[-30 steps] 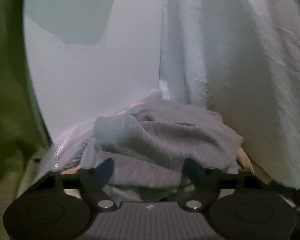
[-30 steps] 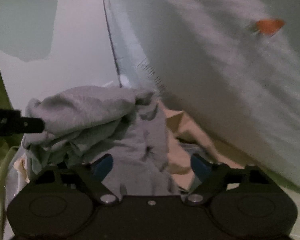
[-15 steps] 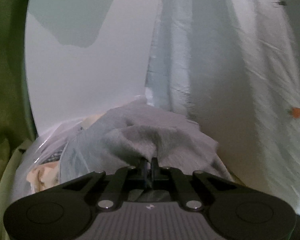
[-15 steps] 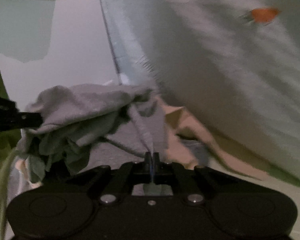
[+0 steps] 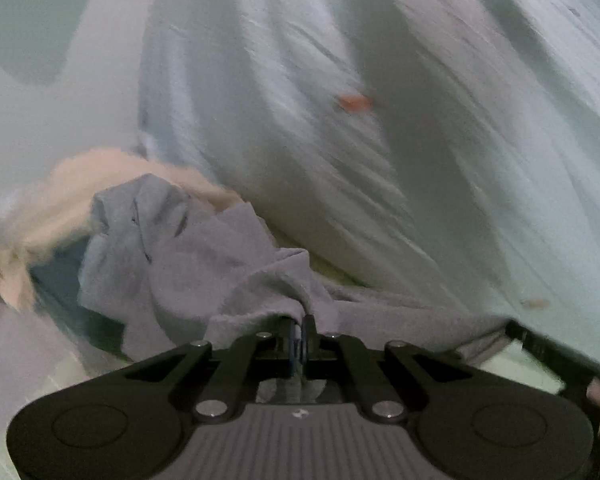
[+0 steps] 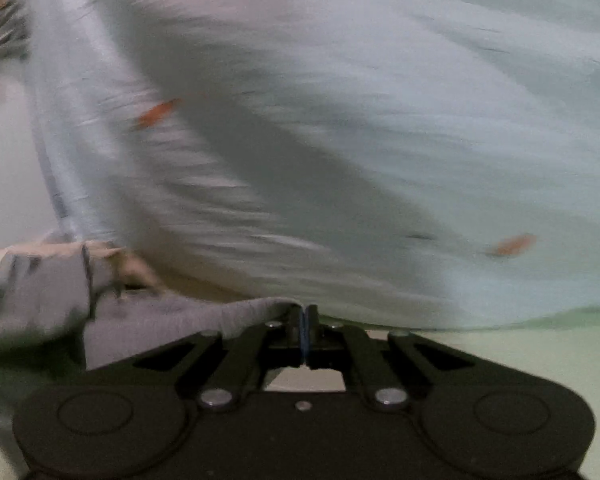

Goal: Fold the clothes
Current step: 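Grasp the grey sweatshirt from the pile with both grippers and lift, then lay the grey sweatshirt on the sheet and open both grippers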

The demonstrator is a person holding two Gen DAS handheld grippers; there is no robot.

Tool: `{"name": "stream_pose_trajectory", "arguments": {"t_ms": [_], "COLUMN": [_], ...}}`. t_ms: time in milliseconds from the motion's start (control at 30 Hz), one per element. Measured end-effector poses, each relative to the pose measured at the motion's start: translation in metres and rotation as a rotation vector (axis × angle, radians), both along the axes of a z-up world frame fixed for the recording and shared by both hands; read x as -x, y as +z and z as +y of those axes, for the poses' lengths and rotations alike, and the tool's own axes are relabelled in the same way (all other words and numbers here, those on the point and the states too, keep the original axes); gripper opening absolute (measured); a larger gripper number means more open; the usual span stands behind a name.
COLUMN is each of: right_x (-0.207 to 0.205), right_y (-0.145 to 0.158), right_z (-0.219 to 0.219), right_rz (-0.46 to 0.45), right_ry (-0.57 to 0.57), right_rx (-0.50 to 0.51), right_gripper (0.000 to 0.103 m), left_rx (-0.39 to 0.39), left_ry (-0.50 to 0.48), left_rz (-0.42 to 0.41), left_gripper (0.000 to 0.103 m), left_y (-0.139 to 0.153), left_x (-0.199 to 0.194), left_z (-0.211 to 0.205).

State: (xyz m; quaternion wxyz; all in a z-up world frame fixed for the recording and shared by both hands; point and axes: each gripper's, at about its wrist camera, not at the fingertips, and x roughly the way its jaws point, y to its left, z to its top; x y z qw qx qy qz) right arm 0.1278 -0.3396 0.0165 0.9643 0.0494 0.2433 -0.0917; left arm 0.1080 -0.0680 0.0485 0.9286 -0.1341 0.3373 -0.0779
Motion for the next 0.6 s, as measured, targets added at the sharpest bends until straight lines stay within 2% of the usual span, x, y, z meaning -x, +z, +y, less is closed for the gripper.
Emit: {"name": "stream_pose_trajectory", "arguments": {"t_ms": [200, 333, 400, 433, 467, 500, 533, 567, 600], "right_x": [0.078, 0.123, 0.146, 0.157, 0.167, 0.175, 0.180, 0.185, 0.187], "right_y": [-0.003, -0.023, -0.034, -0.039, -0.044, -0.049, -0.052, -0.055, -0.057], "right_z": [-0.130, -0.201, -0.227, -0.236, -0.244, -0.246, -0.244, -0.241, -0.232], "right_rz": [0.040, 0.134, 0.167, 0.179, 0.190, 0.197, 0.204, 0.211, 0.217], "right_ry": [-0.175, -0.267, -0.309, -0.329, -0.347, -0.352, -0.357, -0.361, -0.359], "right_rx": [0.011, -0.001, -0.015, -0.025, -0.035, -0.039, -0.042, -0.044, -0.043], "right_gripper": [0.000, 0.002, 0.008, 0.023, 0.029, 0.038, 0.046, 0.051, 0.064], "left_rx": [0.034, 0.006, -0.026, -0.045, -0.059, -0.071, -0.084, -0.097, -0.109], "left_ry": [-0.097, -0.141, -0.150, -0.148, -0.139, -0.125, -0.111, -0.098, -0.088], "left_rz": [0.178, 0.277, 0.286, 0.284, 0.279, 0.272, 0.265, 0.258, 0.253], "left_gripper": [0.003, 0.009, 0.022, 0.038, 0.057, 0.065, 0.078, 0.083, 0.084], "left_y": [-0.037, -0.058, -0.061, -0.060, -0.059, -0.057, -0.056, -0.056, -0.056], "left_x": [0.062, 0.096, 0.107, 0.111, 0.112, 0.113, 0.113, 0.112, 0.111], "left_z": [-0.092, -0.135, -0.140, -0.143, -0.141, -0.138, -0.134, -0.128, -0.122]}}
